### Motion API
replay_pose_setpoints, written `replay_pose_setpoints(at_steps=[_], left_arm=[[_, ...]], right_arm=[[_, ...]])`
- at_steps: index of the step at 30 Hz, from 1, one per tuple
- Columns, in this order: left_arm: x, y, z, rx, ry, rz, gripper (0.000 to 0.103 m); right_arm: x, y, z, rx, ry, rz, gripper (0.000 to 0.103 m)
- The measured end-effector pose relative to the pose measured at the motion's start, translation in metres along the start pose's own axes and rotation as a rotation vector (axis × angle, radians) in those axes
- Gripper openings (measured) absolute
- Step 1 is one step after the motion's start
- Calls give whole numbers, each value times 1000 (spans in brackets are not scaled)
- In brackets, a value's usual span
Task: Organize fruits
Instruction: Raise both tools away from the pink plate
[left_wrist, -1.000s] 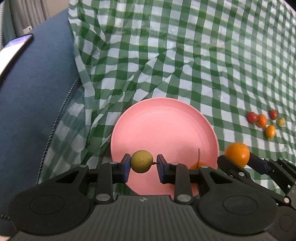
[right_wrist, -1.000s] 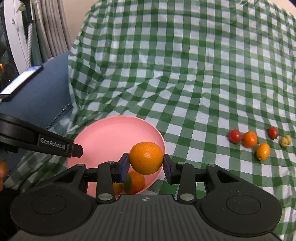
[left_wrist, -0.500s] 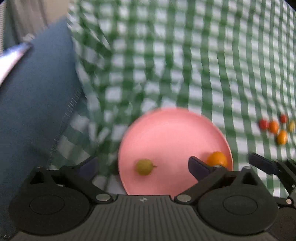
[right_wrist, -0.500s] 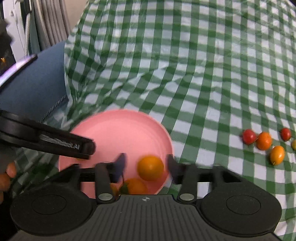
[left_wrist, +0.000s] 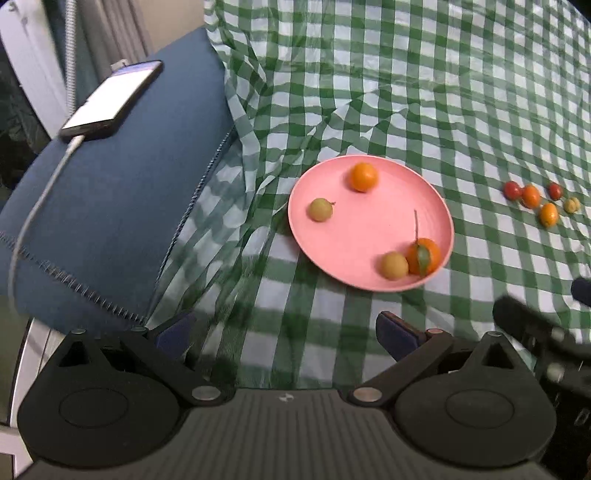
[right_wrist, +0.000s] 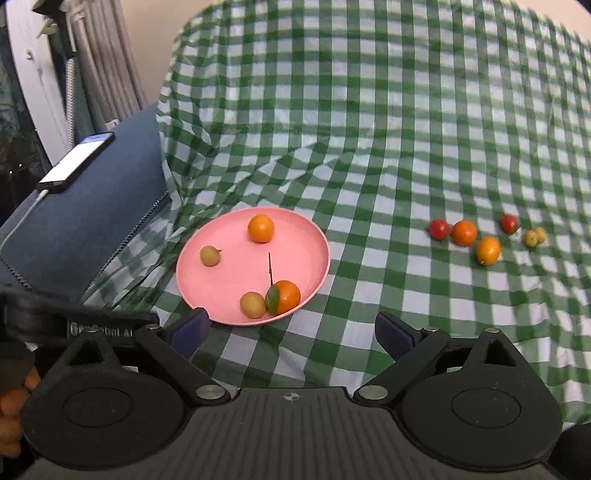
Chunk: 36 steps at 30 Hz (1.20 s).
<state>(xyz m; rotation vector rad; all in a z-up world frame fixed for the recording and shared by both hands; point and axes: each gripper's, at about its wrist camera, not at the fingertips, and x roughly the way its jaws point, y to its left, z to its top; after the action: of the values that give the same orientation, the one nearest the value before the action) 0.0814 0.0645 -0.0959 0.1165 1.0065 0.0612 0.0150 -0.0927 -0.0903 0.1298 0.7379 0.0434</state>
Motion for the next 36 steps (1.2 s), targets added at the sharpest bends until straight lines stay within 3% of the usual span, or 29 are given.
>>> replay_pose_setpoints(at_steps=[12,27,36], left_arm=[[-68,0,-14,-28,-141,-8,103],[-117,10,-42,-43,-213,-6,103],[-121,21,-43,-55,-222,8,103]], right_arm=[[-77,7,0,-37,-201,-32,100],[-125,18,-15,-28,-273,-14,102],[-125,27,-14,-58,-273,-8,102]])
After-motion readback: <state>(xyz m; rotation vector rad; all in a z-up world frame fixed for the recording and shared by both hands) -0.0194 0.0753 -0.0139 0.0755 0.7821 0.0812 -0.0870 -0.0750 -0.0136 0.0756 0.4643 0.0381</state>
